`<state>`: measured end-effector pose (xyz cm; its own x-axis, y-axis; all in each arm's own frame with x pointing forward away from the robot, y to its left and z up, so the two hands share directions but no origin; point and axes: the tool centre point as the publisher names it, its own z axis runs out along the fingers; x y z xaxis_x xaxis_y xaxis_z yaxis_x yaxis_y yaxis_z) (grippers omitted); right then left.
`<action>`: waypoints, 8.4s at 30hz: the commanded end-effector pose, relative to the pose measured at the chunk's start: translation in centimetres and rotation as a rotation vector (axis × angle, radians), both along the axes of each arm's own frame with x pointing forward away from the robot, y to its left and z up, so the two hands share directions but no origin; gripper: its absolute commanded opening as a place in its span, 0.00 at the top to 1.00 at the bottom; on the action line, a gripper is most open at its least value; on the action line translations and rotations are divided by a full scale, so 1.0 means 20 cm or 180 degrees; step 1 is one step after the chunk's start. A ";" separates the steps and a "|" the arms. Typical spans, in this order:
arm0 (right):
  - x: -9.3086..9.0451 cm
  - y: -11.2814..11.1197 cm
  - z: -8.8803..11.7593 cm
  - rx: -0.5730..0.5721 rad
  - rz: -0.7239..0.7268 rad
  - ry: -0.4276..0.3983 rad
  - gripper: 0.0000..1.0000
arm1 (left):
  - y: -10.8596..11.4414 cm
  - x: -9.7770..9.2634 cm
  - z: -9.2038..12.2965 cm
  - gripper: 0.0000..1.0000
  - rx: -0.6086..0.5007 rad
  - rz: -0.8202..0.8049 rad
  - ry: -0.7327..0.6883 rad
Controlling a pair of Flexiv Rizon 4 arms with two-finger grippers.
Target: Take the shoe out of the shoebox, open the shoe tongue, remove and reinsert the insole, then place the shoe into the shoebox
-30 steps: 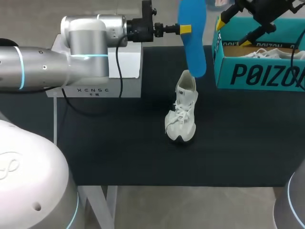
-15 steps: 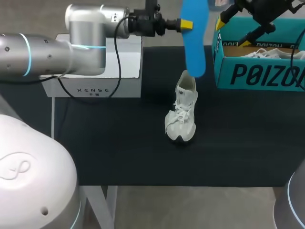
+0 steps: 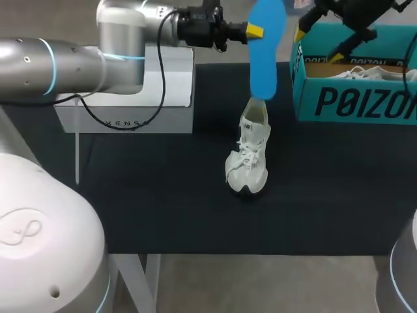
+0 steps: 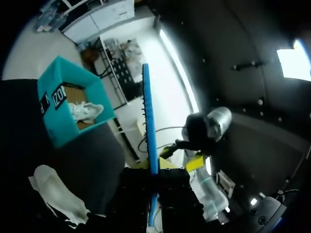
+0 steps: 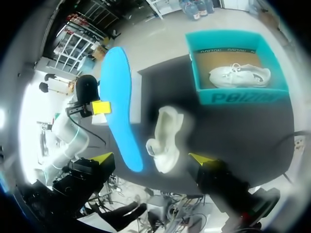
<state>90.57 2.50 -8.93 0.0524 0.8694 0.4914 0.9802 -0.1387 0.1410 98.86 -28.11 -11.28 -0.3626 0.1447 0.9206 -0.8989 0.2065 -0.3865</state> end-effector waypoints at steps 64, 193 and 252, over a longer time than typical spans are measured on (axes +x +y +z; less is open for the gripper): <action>0.15 0.36 0.15 -0.1380 0.0000 0.0592 0.00 | -0.11 -0.19 -0.07 1.00 0.0203 0.0507 0.1301; 0.04 0.04 0.20 0.0305 0.0451 -0.0019 0.00 | -0.04 -0.35 0.04 1.00 -0.0220 0.0924 -0.3831; 0.06 -0.01 0.12 0.0537 0.0306 0.0105 0.00 | 0.02 -0.33 0.08 1.00 -0.1080 0.1101 -0.5702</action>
